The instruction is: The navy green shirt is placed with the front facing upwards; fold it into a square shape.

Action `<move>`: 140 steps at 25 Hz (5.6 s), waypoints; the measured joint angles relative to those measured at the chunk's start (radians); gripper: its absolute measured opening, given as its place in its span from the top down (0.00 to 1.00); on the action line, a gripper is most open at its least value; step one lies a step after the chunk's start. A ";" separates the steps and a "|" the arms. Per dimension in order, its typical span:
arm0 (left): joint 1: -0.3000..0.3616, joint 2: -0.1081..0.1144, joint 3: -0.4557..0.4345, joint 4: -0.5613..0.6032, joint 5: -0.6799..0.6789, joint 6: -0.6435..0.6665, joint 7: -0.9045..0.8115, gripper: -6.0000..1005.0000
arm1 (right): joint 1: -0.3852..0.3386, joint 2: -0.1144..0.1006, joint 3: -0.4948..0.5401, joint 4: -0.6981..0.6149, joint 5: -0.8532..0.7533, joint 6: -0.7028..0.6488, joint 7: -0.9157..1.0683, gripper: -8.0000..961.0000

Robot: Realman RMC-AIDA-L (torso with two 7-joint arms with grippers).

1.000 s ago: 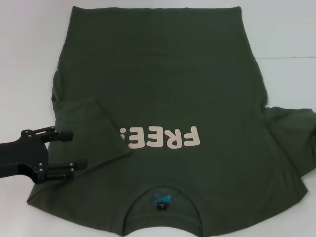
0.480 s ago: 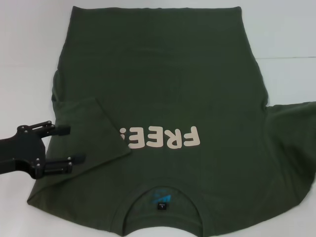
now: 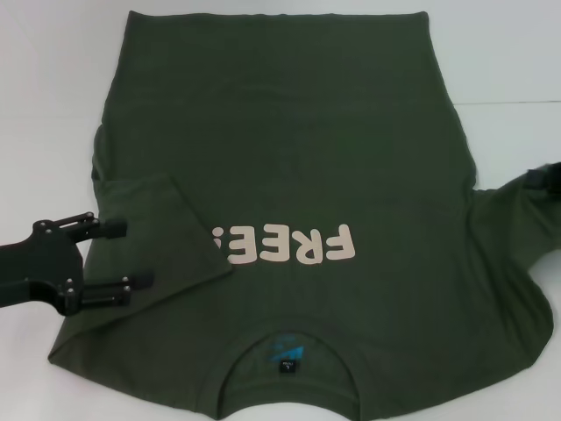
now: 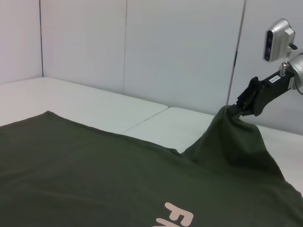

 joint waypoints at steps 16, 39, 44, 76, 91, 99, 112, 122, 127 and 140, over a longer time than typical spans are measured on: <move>0.008 -0.002 0.001 -0.003 0.000 -0.001 0.006 0.16 | 0.144 0.075 -0.167 0.029 -0.010 0.093 0.054 0.99; 0.002 -0.012 0.021 -0.009 0.008 -0.039 0.010 0.16 | 0.165 0.078 -0.250 0.021 -0.003 0.137 0.118 0.67; 0.004 -0.012 0.020 -0.009 0.002 -0.040 0.005 0.16 | 0.161 0.058 -0.221 0.014 -0.002 0.096 0.118 0.55; 0.013 -0.026 0.034 -0.011 0.010 -0.090 0.008 0.16 | 0.329 0.061 -0.483 -0.136 -0.594 0.070 0.450 0.25; 0.015 -0.026 0.035 -0.012 0.010 -0.090 0.009 0.16 | 0.323 0.083 -0.476 -0.101 -0.590 0.172 0.445 0.29; 0.014 -0.026 0.035 -0.012 0.010 -0.090 0.009 0.16 | 0.321 0.089 -0.476 -0.069 -0.589 0.210 0.450 0.39; 0.014 -0.026 0.036 -0.012 0.010 -0.104 0.009 0.16 | 0.319 0.100 -0.482 -0.064 -0.595 0.232 0.449 0.54; 0.013 -0.025 0.036 -0.012 0.010 -0.104 0.009 0.16 | 0.315 0.104 -0.478 -0.066 -0.590 0.244 0.440 0.94; 0.013 -0.024 0.036 -0.012 0.010 -0.104 0.009 0.16 | 0.294 0.094 -0.470 -0.087 -0.498 0.253 0.428 0.94; 0.014 -0.026 0.036 -0.012 0.010 -0.104 0.009 0.16 | 0.256 0.074 -0.402 -0.081 -0.307 0.304 0.382 0.94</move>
